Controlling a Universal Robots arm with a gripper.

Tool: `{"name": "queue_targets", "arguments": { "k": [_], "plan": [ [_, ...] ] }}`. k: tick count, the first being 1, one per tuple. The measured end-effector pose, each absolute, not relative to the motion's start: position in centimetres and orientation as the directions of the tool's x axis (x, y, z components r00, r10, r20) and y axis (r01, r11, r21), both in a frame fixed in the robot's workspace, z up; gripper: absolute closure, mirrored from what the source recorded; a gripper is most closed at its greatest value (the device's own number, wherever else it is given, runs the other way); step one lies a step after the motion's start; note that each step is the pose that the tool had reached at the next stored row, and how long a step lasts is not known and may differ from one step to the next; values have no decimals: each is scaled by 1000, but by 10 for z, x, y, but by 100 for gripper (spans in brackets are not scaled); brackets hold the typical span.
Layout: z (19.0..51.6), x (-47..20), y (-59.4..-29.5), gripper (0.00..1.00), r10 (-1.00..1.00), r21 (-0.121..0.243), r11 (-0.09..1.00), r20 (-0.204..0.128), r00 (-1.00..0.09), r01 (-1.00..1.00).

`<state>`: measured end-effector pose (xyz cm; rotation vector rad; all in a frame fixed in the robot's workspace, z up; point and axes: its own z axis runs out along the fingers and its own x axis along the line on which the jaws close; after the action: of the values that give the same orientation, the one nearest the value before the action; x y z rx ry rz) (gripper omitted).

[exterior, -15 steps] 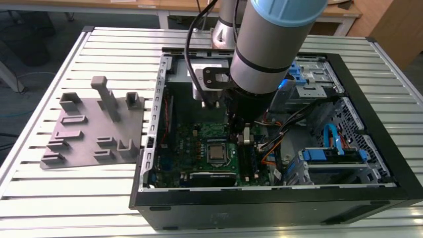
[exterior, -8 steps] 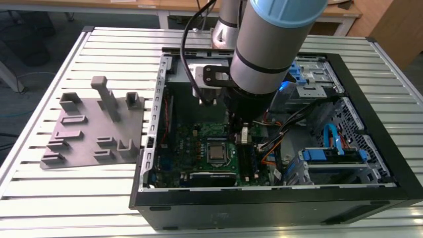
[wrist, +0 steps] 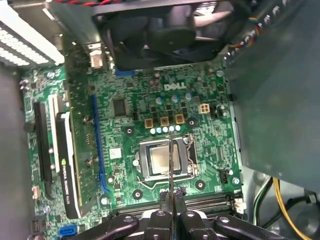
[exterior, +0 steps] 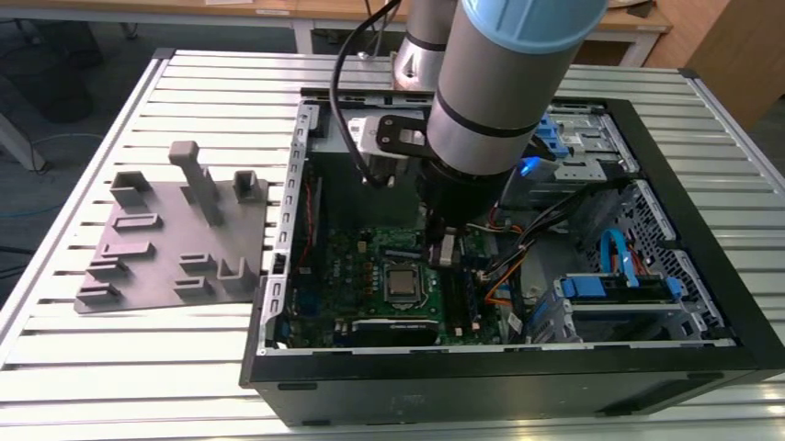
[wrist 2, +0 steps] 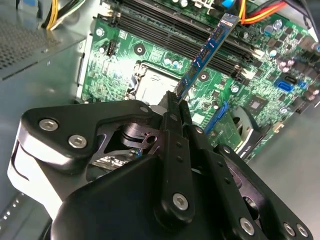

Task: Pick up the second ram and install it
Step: 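Insert the second ram into the second slot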

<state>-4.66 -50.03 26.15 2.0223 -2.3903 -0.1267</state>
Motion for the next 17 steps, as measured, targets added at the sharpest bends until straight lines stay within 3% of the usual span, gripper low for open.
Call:
{"name": "queue_targets", "arguments": {
  "k": [17],
  "plan": [
    [261,-47,-500,89,-945,67,321,-46,-325,-945]
  ]
}}
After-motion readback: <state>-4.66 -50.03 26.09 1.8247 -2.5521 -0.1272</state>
